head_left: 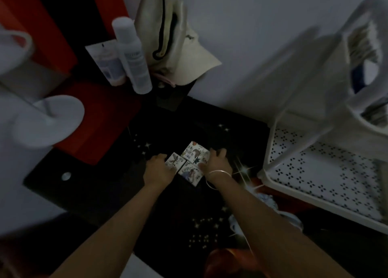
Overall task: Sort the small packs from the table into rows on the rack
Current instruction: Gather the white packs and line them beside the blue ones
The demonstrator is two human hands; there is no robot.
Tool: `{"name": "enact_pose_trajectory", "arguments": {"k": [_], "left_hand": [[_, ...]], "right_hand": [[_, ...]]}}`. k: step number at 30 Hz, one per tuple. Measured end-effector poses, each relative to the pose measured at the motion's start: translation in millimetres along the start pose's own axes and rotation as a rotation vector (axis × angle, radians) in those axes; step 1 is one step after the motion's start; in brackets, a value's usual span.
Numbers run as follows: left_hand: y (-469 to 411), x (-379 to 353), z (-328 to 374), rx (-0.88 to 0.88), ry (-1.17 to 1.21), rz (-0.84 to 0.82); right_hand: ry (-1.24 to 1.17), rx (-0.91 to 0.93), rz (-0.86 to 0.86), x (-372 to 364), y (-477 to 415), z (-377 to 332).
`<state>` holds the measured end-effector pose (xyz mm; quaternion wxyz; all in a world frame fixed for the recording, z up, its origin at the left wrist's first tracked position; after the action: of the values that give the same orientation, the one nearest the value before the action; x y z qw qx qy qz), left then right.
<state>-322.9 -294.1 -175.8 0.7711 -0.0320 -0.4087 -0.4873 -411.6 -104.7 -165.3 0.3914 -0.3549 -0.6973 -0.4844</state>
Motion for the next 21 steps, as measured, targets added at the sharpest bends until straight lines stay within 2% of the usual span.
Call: {"name": "enact_pose_trajectory", "arguments": {"k": [4, 8, 14, 17, 21], "left_hand": [[-7.1, -6.3, -6.4, 0.030, -0.016, -0.052], [0.1, 2.3, -2.5, 0.017, 0.021, -0.024], [38.3, 18.4, 14.1, 0.055, 0.571, -0.105], [60.1, 31.8, 53.0, 0.038, 0.811, -0.154], [90.9, 54.9, 125.4, -0.070, 0.982, -0.220]], "right_hand": [[-0.047, -0.013, 0.081, 4.5, 0.4, 6.0], [-0.204, -0.042, 0.083, 8.5, 8.1, 15.6], [-0.530, 0.058, 0.136, 52.7, 36.7, 24.1], [-0.801, 0.092, 0.107, 91.8, 64.5, 16.4], [-0.903, 0.226, 0.220, 174.5, 123.4, 7.3]]}}
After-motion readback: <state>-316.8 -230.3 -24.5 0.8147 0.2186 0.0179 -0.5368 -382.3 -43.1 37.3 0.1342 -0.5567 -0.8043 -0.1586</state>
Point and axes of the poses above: each hand's wrist, its own y-axis away from the middle knuckle, its own x-axis out of the back of the hand, z = x × y, the point moved 10 cm from there along -y, towards the middle knuckle, and after that the axes turned 12 degrees about y, right-handed, at the moved point
